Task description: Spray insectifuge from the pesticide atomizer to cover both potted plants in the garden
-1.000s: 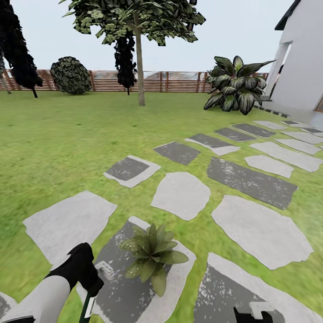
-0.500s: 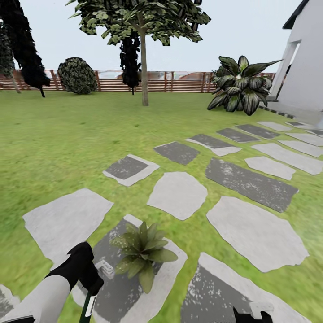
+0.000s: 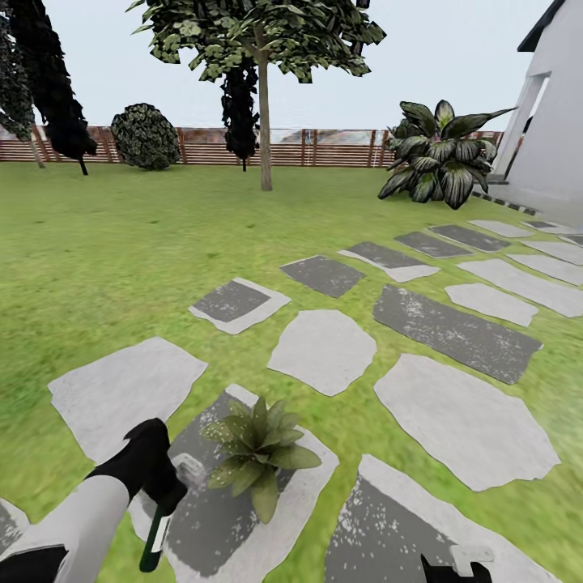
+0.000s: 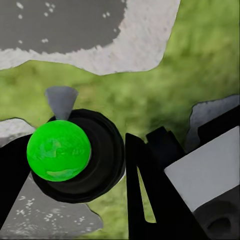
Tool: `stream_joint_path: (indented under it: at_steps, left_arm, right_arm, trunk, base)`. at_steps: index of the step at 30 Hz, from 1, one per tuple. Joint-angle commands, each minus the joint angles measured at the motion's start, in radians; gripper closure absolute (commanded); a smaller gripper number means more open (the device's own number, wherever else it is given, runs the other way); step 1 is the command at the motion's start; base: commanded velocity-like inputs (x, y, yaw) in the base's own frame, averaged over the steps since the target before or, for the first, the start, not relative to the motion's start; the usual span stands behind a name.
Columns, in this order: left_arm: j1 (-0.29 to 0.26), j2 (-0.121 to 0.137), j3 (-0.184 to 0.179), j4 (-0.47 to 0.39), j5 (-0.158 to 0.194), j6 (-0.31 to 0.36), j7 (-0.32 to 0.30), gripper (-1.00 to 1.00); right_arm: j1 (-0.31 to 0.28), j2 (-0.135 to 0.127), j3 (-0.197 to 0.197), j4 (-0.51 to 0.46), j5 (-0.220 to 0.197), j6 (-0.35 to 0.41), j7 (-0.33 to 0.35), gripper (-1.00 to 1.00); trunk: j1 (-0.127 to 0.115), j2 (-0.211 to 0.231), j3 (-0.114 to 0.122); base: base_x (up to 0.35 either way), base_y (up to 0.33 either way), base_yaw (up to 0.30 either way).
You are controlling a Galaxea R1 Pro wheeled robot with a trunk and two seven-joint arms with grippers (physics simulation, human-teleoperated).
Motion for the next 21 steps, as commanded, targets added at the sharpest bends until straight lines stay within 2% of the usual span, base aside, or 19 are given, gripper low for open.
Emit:
stream_joint_path:
  at_steps: [1,4,11,21]
  left_arm:
    - [0.016,0.003,0.006,-0.001,-0.008,0.005,-0.009,1.0]
    - [0.041,0.003,0.007,-0.002,-0.006,0.003,-0.009,1.0]
    - [0.047,-0.008,0.011,-0.003,-0.007,0.005,-0.007,1.0]
    - [0.047,-0.009,0.013,-0.008,-0.007,0.008,0.0,1.0]
  right_arm:
    - [-0.001,0.0,-0.009,0.0,0.002,-0.004,0.008,-1.0]
    - [-0.001,0.0,-0.009,0.0,0.002,-0.003,0.008,-1.0]
    - [-0.001,0.001,-0.009,0.0,0.002,-0.004,0.008,-1.0]
    - [-0.001,0.001,-0.009,0.001,0.002,-0.004,0.008,-1.0]
  trunk:
    - [0.0,0.0,-0.001]
    - [0.0,0.0,-0.001]
    - [0.0,0.0,-0.001]
    - [0.0,0.0,-0.001]
  base:
    - [0.0,0.0,0.0]
    - [0.0,0.0,0.0]
    - [0.018,-0.004,0.005]
    - [0.268,-0.154,0.251]
